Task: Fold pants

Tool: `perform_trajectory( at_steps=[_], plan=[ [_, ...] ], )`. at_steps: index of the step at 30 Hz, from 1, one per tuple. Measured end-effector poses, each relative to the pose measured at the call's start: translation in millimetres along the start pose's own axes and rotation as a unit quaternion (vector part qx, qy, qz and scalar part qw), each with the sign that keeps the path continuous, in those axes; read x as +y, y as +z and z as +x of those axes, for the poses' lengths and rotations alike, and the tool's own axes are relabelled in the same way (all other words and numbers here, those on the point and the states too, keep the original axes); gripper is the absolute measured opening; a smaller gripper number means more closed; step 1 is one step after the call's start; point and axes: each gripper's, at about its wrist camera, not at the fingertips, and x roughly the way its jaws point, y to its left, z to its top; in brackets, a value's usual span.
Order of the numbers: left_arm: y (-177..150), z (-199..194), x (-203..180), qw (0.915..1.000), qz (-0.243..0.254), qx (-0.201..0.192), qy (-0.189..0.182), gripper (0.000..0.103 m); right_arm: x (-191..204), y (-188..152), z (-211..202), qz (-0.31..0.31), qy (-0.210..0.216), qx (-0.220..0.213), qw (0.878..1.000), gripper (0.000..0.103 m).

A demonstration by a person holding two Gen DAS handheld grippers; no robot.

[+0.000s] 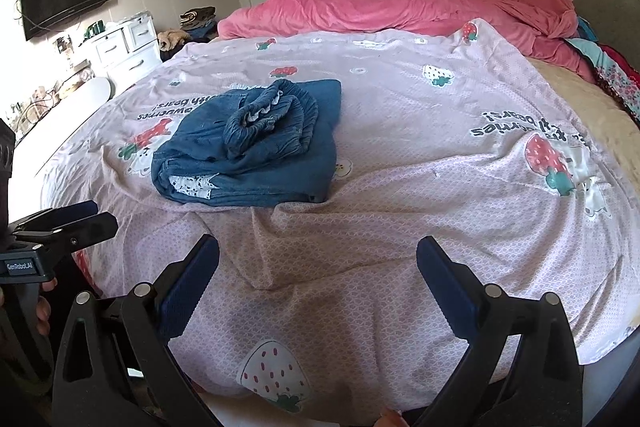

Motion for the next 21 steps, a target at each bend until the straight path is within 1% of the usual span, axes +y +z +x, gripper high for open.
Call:
perform_trajectory(
  at_steps=[21],
  plan=[
    [1.6, -2.1, 1.8, 1.0, -0.003, -0.002, 0.002, 0.094, -0.8, -2.2, 0.9, 0.003, -0.001, 0.004, 1.0, 0.099]
  ],
)
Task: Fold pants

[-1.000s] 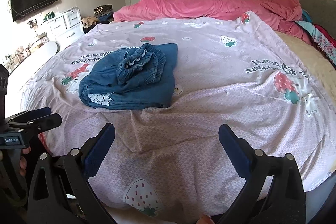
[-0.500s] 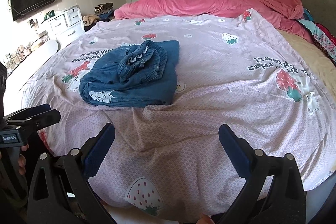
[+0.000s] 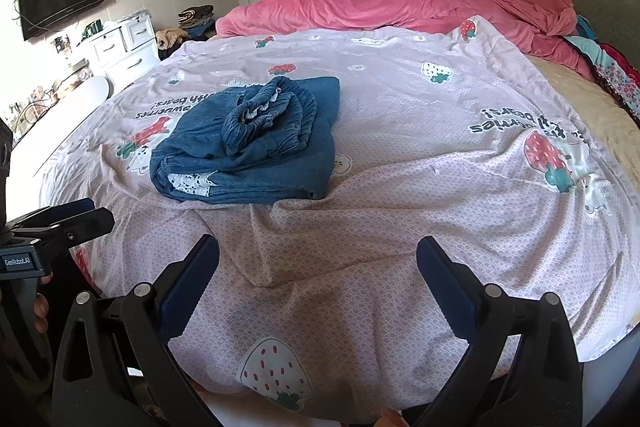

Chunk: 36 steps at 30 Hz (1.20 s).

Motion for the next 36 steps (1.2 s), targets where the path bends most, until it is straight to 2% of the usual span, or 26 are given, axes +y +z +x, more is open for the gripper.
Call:
perform_trajectory(
  at_steps=[36],
  plan=[
    [-0.5, -2.1, 0.9, 1.0, -0.001, 0.0, 0.002, 0.094, -0.2, -0.3, -0.2, 0.005, -0.004, 0.006, 1.0, 0.099]
  ],
)
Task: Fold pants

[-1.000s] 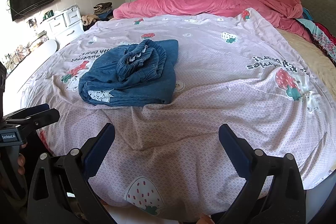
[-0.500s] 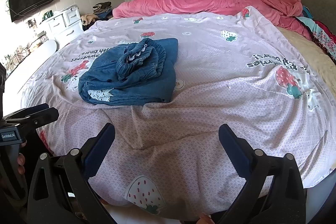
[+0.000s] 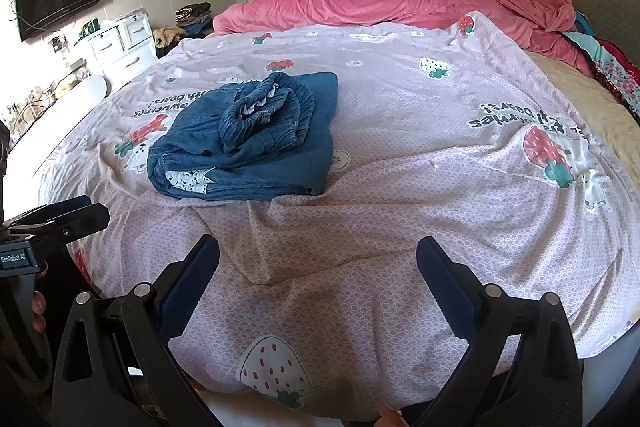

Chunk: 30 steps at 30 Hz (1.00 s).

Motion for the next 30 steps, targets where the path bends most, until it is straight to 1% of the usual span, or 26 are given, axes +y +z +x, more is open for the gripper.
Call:
perform_trajectory(
  at_steps=[17, 24, 28, 30],
  plan=[
    [-0.1, 0.9, 1.3, 1.0, -0.001, 0.002, 0.003, 0.094, -1.6, -0.4, 3.3, 0.001, -0.007, 0.006, 1.0, 0.099],
    [-0.3, 4.3, 3.8, 0.9999, -0.001, 0.011, 0.006, 0.094, -2.3, 0.9, 4.6, -0.001, -0.013, 0.01, 1.0, 0.099],
    [2.8, 4.7, 1.2, 0.9999, 0.007, 0.013, -0.008, 0.094, -5.3, 3.5, 5.7, -0.003, -0.022, 0.013, 1.0, 0.099],
    [5.8, 4.6, -0.8, 0.9998, 0.013, 0.012, 0.007, 0.094, -9.2, 5.3, 6.8, -0.003, -0.03, 0.015, 0.999, 0.099]
  ],
)
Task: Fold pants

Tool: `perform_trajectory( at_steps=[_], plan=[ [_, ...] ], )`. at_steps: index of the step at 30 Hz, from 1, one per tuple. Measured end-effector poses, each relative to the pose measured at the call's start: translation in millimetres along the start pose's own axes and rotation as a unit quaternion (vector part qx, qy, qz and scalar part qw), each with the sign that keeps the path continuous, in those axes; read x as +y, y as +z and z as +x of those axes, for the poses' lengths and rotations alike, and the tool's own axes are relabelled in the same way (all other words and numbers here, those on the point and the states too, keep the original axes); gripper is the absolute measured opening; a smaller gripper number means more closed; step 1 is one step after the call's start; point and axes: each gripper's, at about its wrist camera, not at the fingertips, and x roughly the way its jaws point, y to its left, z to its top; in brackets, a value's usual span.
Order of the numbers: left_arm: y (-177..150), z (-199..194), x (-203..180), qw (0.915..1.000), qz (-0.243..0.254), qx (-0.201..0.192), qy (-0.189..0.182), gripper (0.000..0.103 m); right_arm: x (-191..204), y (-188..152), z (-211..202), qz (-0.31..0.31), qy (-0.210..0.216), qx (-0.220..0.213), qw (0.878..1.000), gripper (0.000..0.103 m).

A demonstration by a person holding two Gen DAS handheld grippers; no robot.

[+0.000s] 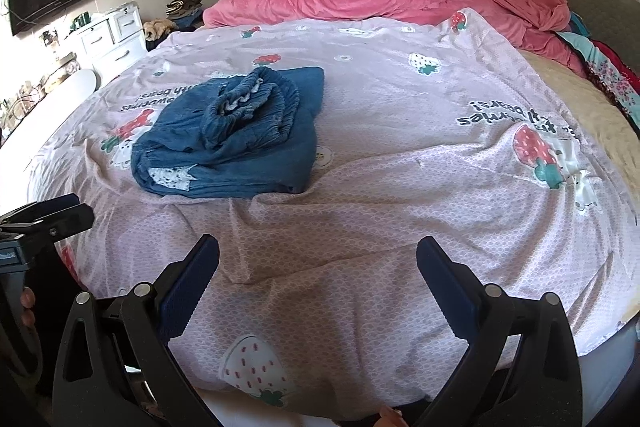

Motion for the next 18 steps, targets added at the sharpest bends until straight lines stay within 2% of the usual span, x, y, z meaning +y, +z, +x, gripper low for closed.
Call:
perform_trajectory(
  at_steps=[6, 9, 13, 14, 18],
  plan=[
    [3.8, 5.6, 8.3, 0.9995, -0.017, 0.009, -0.024, 0.094, -19.4, 6.9, 2.1, 0.011, -0.019, -0.001, 1.0, 0.099],
    [11.7, 8.0, 21.6, 0.9995, -0.028, 0.008, -0.007, 0.094, -42.7, 16.1, 2.4, 0.029, -0.036, -0.007, 0.999, 0.099],
    [37.9, 15.5, 66.3, 0.9967, -0.049, 0.003, 0.065, 0.094, -89.3, 33.5, 7.4, 0.05, -0.081, -0.011, 0.995, 0.099],
    [48.8, 19.9, 87.5, 0.9936, -0.06, 0.004, 0.096, 0.094, -107.3, 39.8, 10.6, 0.058, -0.098, -0.009, 0.993, 0.099],
    [82.9, 40.3, 144.2, 0.9832, -0.061, 0.013, 0.171, 0.094, -177.3, 59.3, 31.0, 0.085, -0.159, 0.004, 0.984, 0.099]
  ],
)
